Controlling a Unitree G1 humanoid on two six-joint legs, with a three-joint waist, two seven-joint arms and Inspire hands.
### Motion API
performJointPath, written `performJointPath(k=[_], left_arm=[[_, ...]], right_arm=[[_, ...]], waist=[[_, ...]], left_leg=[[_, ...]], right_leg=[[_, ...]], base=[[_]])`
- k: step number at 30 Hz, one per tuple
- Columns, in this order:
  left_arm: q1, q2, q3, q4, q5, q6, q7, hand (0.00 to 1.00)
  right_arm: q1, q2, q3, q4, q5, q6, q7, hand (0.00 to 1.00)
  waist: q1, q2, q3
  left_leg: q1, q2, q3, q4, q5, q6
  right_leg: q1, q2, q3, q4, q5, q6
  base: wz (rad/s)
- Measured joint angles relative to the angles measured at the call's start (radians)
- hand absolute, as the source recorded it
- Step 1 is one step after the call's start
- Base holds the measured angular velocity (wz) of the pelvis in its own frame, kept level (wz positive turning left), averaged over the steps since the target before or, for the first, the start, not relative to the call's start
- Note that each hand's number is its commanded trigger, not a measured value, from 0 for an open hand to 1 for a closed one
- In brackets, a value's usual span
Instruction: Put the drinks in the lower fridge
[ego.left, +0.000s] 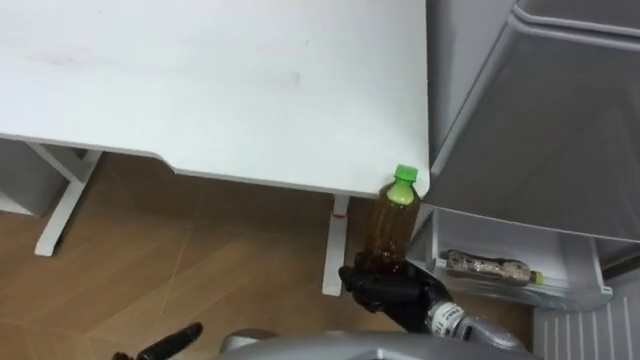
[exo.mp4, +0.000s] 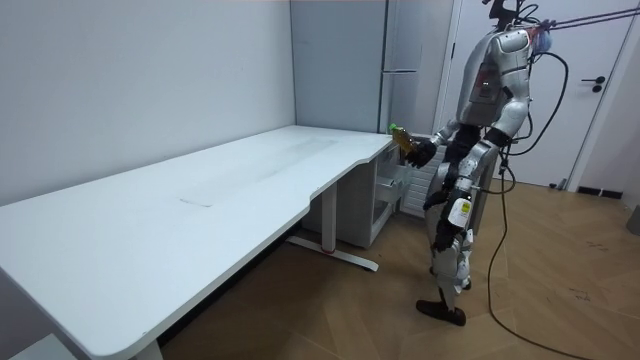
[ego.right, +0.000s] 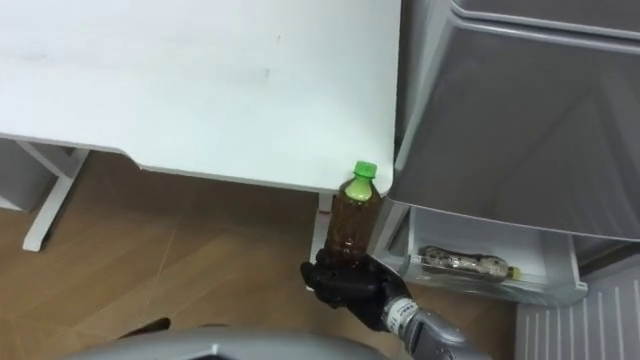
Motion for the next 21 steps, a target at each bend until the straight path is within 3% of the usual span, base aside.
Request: performJointPath(k=[8,16,21], left_arm=[[-0.015,0.006,-0.054,0.074,0.06,0.032,-0.143,0.0],[-0.07,0.025,-0.086,0.144,0.099,0.033,-0.208,0.0],[-0.072,0.025,-0.092,0.154,0.126,0.032,-0.228,0.0]], right_arm=[[-0.036,0.0,-0.02,0.033,-0.154,-0.038,-0.011,1.0],[-0.052,0.005,-0.024,0.03,-0.286,-0.083,-0.086,1.0],[-0.047,0.004,-0.031,-0.012,-0.385,-0.086,-0.158,1.0]], waist=[[-0.051,-0.017,-0.0019],[-0.089,-0.007,-0.0022],[-0.107,-0.003,-0.0024]], left_leg=[[-0.015,-0.001,0.004,0.005,0.0,0.0],[-0.017,0.0,0.013,0.005,0.0,0.0],[-0.017,0.0,0.016,0.006,0.0,0.0]], right_leg=[[-0.014,0.001,0.006,-0.001,0.002,0.001],[-0.021,0.001,0.02,0.005,0.003,0.002],[-0.023,0.001,0.024,0.004,0.004,0.002]], base=[[-0.02],[-0.02],[0.0]])
